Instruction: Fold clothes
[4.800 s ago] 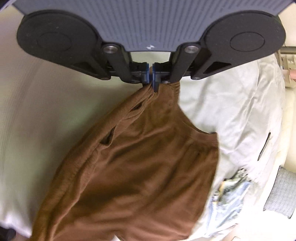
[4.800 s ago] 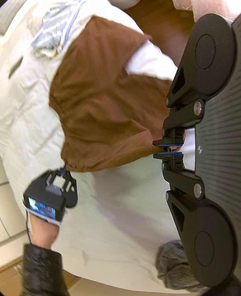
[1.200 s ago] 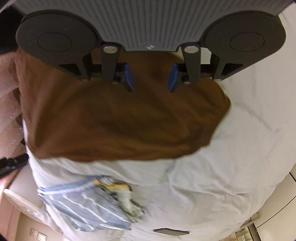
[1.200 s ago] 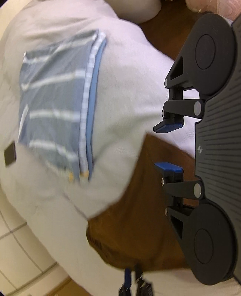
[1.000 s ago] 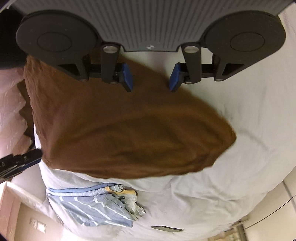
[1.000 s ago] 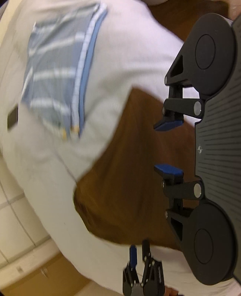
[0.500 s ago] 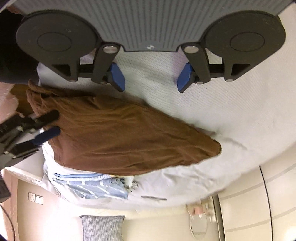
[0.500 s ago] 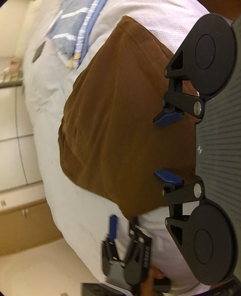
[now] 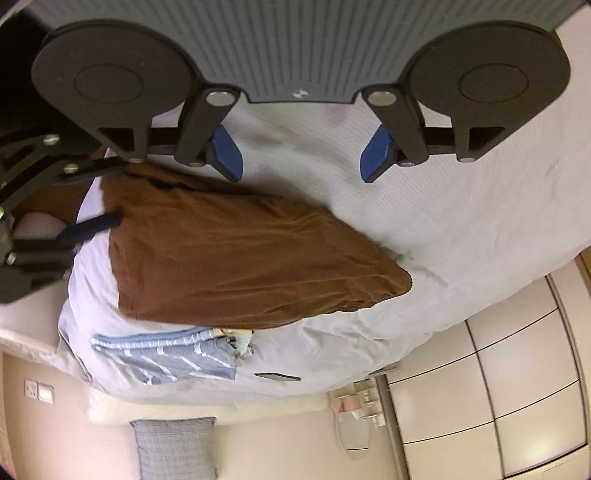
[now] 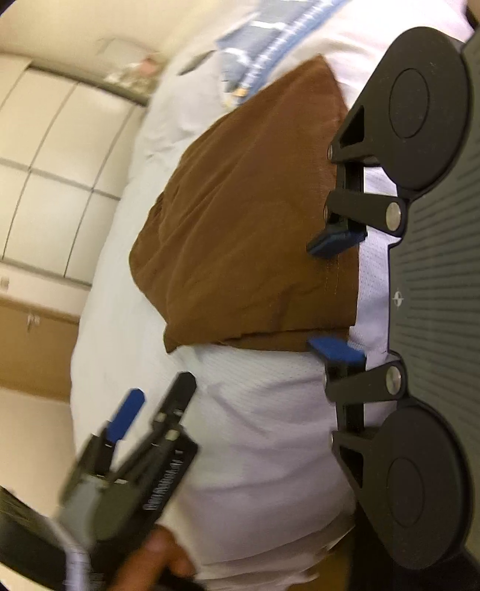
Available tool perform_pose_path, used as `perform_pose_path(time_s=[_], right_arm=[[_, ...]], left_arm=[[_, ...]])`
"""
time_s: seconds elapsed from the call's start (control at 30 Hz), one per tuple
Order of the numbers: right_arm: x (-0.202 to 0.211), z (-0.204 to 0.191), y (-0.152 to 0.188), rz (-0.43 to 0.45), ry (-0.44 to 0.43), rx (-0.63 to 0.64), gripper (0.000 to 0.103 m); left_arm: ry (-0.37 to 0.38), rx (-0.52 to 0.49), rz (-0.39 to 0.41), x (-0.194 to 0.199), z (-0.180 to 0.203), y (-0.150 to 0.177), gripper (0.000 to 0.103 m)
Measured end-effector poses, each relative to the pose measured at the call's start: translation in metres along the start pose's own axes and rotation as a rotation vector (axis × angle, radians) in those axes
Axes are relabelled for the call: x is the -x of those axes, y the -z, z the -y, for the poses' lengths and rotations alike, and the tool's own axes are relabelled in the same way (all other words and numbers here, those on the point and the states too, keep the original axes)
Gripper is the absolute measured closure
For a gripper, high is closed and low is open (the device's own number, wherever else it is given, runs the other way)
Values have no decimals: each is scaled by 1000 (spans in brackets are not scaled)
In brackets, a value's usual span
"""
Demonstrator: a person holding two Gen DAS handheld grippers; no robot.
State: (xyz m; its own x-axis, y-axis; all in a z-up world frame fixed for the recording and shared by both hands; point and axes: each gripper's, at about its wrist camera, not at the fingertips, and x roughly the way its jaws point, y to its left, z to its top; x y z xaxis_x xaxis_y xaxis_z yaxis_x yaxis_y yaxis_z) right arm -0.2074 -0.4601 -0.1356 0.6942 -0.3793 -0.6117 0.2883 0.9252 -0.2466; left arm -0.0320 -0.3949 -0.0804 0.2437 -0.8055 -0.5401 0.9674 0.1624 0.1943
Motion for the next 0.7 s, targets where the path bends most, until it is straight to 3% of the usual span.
perform_pose_path(time_s=[0.07, 0.1, 0.13, 0.37, 0.47, 0.63, 0.7], right_arm=[[2, 3, 1, 5, -6, -13, 84], [5, 5, 1, 13, -13, -32, 98], [9, 12, 1, 25, -32, -80, 100], [34, 60, 3, 117, -157, -424, 100], [37, 63, -1, 131, -182, -453, 100], [39, 60, -4, 130, -193, -453, 100], [39, 57, -2, 123, -188, -451, 100]], left_arm=[[0, 10, -4, 1, 6, -1, 36], [-5, 10, -9, 0, 10, -2, 36], [-7, 12, -16, -2, 14, -2, 36], [-9, 71, -29, -22, 31, -5, 36], [-23, 164, -18, -31, 27, -7, 34], [-2, 421, -8, -52, 6, -7, 35], [-41, 430, -14, -52, -1, -4, 41]])
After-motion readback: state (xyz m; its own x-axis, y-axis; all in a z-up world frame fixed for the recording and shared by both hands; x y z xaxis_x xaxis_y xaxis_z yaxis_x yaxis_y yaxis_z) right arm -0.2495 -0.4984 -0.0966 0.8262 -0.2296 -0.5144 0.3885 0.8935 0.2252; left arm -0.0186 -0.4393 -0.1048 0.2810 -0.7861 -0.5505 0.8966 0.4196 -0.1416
